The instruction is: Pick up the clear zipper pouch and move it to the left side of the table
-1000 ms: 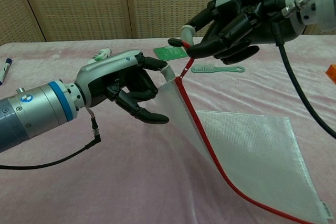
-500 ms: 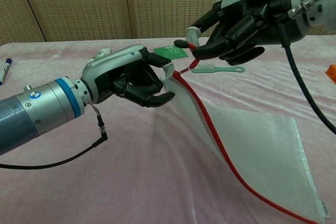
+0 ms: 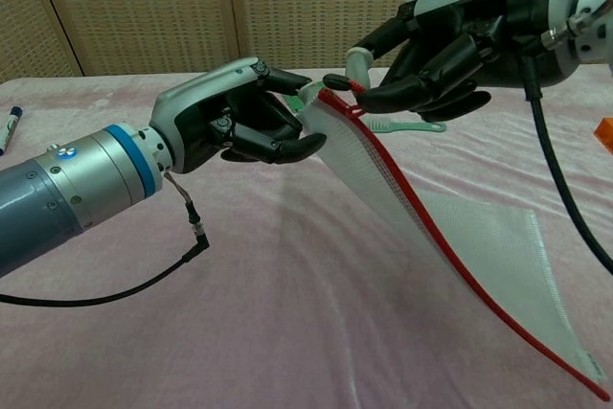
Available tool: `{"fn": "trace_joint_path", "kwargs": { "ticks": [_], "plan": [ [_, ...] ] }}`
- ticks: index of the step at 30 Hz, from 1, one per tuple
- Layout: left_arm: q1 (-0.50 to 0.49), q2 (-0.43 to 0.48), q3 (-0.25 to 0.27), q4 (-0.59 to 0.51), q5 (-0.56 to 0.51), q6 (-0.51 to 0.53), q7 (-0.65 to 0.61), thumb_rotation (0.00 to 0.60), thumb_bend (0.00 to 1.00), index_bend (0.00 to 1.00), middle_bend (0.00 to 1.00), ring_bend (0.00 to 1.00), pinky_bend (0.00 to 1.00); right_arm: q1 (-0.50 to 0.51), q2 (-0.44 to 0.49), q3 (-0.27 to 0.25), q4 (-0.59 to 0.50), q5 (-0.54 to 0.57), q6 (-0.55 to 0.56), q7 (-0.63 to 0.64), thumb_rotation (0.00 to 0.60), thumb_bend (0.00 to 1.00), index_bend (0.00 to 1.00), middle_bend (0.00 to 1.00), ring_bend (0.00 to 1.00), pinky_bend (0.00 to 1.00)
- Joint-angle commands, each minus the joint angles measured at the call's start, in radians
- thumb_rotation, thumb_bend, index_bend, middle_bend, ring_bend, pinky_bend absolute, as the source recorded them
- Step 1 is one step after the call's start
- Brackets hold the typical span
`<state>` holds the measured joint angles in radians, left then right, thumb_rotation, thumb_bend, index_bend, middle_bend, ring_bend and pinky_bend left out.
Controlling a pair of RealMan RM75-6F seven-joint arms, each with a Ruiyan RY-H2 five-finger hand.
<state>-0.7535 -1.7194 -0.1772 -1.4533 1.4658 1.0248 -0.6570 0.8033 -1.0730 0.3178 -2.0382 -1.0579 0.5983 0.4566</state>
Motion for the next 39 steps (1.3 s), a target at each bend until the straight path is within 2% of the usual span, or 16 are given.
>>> {"fn": "trace_joint_path", "kwargs": {
  "ticks": [1, 11, 39],
  "plan": [
    [0.004, 0.009, -0.014, -0.016, -0.021, -0.002, -0.026, 0.6, 0.69, 0.86, 0.98, 0.88, 1.0, -0.007, -0.018, -0.017, -0.014, 0.012, 0.036, -0.03, 0.6, 0.98, 0.77, 1.0, 0.97, 1.0],
    [0.01, 0.054, -0.04, -0.076, -0.035, -0.002, -0.113, 0.6, 0.71, 0.88, 0.98, 0.88, 1.0, 0.015, -0.056, -0.045, -0.02, 0.073, 0.077, -0.108, 0.6, 0.98, 0.77, 1.0, 0.97, 1.0],
    [0.016, 0.114, -0.047, -0.129, -0.017, 0.021, -0.168, 0.6, 0.73, 0.89, 0.98, 0.88, 1.0, 0.024, -0.085, -0.053, 0.024, 0.157, 0.122, -0.16, 0.6, 0.98, 0.77, 1.0, 0.97, 1.0]
  ]
}}
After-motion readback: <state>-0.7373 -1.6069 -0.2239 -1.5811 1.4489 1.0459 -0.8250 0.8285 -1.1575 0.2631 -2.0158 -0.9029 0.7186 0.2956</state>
